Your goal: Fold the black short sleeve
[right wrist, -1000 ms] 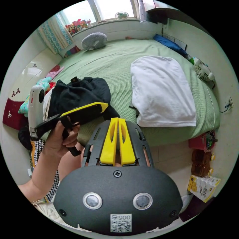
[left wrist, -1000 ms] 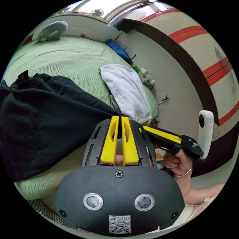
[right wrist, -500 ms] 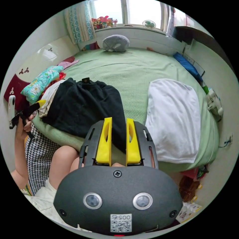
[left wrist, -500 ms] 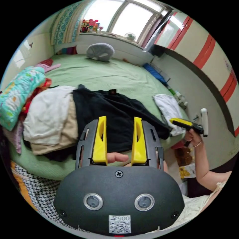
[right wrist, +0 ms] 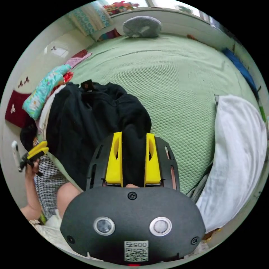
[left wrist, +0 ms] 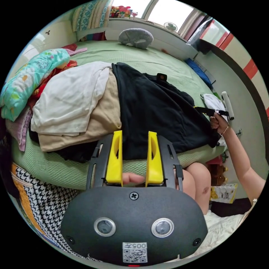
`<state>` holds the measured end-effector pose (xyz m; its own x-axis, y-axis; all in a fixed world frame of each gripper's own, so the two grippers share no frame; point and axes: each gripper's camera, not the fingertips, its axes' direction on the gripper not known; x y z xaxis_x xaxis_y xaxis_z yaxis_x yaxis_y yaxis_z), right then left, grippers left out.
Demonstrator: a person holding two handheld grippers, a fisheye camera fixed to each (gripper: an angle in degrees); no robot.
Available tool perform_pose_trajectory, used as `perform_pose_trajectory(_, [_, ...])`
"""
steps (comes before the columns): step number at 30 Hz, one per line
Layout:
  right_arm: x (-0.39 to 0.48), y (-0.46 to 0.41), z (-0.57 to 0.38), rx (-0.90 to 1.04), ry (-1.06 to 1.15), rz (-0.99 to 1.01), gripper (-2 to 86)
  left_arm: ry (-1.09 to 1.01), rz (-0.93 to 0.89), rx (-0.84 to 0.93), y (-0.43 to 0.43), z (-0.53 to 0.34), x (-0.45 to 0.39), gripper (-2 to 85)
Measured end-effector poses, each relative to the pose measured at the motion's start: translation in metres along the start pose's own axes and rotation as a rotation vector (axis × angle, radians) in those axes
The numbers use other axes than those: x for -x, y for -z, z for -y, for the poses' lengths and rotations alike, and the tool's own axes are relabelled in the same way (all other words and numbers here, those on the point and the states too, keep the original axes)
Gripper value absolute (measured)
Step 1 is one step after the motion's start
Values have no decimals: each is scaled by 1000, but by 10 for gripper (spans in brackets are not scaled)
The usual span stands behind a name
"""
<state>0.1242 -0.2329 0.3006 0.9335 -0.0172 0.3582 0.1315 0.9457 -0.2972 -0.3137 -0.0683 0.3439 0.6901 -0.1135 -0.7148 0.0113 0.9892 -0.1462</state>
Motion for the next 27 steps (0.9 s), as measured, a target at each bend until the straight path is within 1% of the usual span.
perform_pose_trajectory(1, [7,-1,2,-10,38,-25,50,52,30,16,-4,3,3,62])
perform_pose_trajectory(3, [10,1,6,-36,61,-48,19,56,49,51,-11,8,3,30])
perform_pose_trajectory(5, [4,7,11,-74,32,-65,8,47,70,61,-15,13,-1,19])
perform_pose_trajectory(9, [-15,28,27,-118,-10,-203,2,-25,125,76,-14,29,-18,8])
perform_pose_trajectory(11, [-26,36,32,-126,-43,-205,2,-49,145,96,-14,36,-25,7])
perform_pose_trajectory(13, [-36,31,39,-99,-85,-247,11,-67,132,105,-18,43,-30,7])
perform_pose_trajectory(14, [-37,25,41,-61,-77,-251,17,-63,125,101,-20,44,-30,8])
perform_pose_trajectory(16, [-42,-4,46,92,-52,-291,52,-15,91,79,-21,47,-25,10])
perform_pose_trajectory(17, [-44,-7,46,99,-54,-309,63,-2,75,64,-20,48,-23,11])
perform_pose_trajectory(18, [-48,-8,46,89,-72,-323,85,13,36,17,-13,49,-19,14])
perform_pose_trajectory(20, [-55,3,45,14,-88,-237,98,1,-40,-66,-2,56,-16,19])
perform_pose_trajectory(22, [-64,17,49,-63,-74,-86,109,-26,-87,-120,7,81,-16,34])
perform_pose_trajectory(23, [-65,18,53,-66,-73,-81,113,-36,-87,-121,6,89,-18,38])
perform_pose_trajectory(27, [-70,2,86,-28,-47,-167,129,-122,-60,-81,-19,163,-36,79])
